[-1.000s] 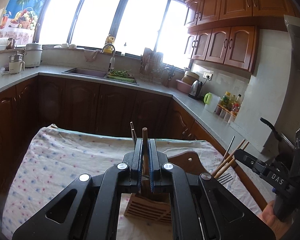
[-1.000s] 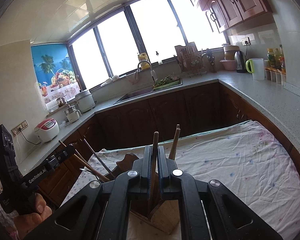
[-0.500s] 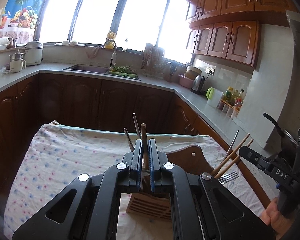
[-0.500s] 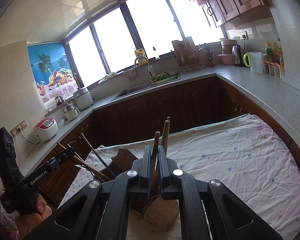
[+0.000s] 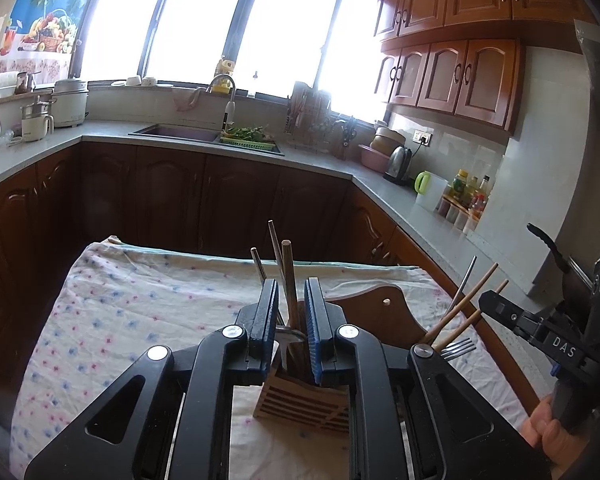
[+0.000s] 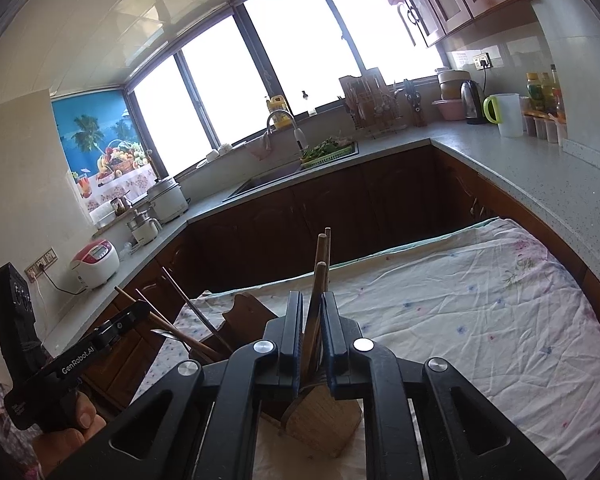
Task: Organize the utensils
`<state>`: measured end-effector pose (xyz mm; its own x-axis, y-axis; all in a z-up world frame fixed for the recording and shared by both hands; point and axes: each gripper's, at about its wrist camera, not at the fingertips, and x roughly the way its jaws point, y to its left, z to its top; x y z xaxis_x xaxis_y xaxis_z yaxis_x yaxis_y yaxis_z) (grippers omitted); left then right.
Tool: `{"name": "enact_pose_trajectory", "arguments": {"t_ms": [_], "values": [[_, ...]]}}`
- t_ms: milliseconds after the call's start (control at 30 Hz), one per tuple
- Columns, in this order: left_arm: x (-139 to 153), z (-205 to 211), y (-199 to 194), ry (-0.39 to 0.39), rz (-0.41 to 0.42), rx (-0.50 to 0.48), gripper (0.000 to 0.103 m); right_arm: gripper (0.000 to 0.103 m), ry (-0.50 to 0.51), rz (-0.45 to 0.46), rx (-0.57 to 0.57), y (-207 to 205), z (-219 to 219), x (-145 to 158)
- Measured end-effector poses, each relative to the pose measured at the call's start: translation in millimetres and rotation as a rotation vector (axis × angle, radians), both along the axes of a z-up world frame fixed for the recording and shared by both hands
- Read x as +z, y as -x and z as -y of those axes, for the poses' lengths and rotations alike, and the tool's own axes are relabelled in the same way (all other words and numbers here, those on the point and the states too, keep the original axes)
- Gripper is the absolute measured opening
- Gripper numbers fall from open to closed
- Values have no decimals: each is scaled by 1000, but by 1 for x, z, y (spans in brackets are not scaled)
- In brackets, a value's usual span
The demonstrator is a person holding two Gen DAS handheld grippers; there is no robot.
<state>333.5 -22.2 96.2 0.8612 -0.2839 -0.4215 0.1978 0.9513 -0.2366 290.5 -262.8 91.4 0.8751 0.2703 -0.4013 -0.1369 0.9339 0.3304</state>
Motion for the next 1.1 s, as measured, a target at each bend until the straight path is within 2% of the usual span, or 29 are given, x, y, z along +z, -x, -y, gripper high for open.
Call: {"name": "enact_pose_trajectory", "arguments": {"t_ms": [67, 167, 233, 300, 400, 433, 500, 533, 700, 967, 1100], "values": [[1, -1, 4, -5, 7, 9, 27, 26, -4, 6, 1, 2, 0, 1], [4, -5, 9, -1, 12, 21, 46, 35, -10, 14, 0, 6, -1, 3], [5, -9, 14, 9, 18, 36, 60, 47, -12, 21, -7, 9, 0, 5], [6, -15, 21, 20, 25, 40, 67, 59, -16, 32, -12, 14, 1, 6], [3, -22, 32, 19, 26, 69, 83, 73, -27, 48, -9, 23, 4, 6], [2, -25, 37, 21, 26, 76, 85, 76, -25, 51, -10, 26, 4, 4], [-2, -30, 45, 24, 12, 85, 92, 89, -25, 53, -4, 33, 4, 2], [-5, -32, 50, 26, 0, 95, 96, 91, -26, 50, 0, 36, 4, 0], [-16, -37, 80, 5, -19, 122, 98, 100, -17, 35, 20, 61, 0, -10], [-32, -35, 137, -50, -29, 113, 99, 101, 5, 44, 32, 111, -5, -22], [-35, -39, 165, -45, -28, 119, 99, 102, 0, 42, 41, 132, -5, -26]]}}
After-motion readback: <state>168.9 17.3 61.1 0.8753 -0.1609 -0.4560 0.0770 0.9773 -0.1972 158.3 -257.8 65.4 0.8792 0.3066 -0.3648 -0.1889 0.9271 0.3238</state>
